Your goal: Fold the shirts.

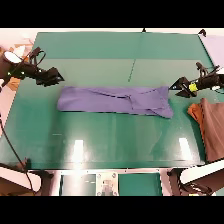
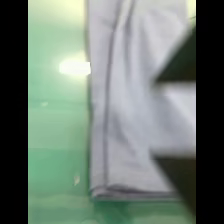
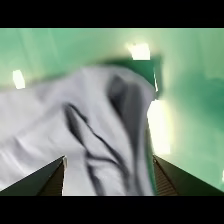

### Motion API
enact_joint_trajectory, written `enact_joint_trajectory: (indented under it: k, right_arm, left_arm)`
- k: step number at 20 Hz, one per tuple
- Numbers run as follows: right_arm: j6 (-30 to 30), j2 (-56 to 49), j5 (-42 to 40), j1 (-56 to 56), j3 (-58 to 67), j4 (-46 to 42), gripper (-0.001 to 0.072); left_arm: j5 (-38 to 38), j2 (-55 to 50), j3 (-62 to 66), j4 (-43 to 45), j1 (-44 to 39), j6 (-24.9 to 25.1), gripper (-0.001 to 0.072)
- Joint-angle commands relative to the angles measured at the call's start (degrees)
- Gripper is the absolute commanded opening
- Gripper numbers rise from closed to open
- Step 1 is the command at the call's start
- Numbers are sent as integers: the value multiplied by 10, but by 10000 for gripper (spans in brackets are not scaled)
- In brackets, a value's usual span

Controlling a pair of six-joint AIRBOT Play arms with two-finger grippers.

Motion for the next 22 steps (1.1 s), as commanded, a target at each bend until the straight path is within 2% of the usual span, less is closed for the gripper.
enact_joint_trajectory:
  k: [1, 4, 9, 10, 11, 12, 15, 22]
  right_arm:
    - [-63, -46, 51, -16, 3, 16, 610]
    - [-99, -88, 68, 1, 3, 73, 610]
    - [-118, -107, 56, 59, 0, 86, 607]
    - [-117, -107, 54, 66, 0, 86, 517]
    - [-117, -107, 56, 69, 2, 85, 147]
    - [-112, -106, 56, 70, 7, 85, 18]
    - [-99, -87, 68, 67, 23, 85, 17]
    - [-65, 50, 171, 76, 85, 86, 18]
  left_arm:
    - [-23, -1, 11, -3, 6, 2, 27]
    - [-21, -1, 11, -16, 6, 1, 30]
    - [-21, -1, 11, -75, 5, 5, 30]
    - [-20, -1, 11, -77, -3, 6, 30]
    - [-20, -1, 10, -72, -16, 6, 29]
    - [-19, -2, 10, -61, -37, 6, 29]
    - [32, -2, 10, -10, -134, 5, 29]
    - [231, -74, 11, -7, -371, 6, 29]
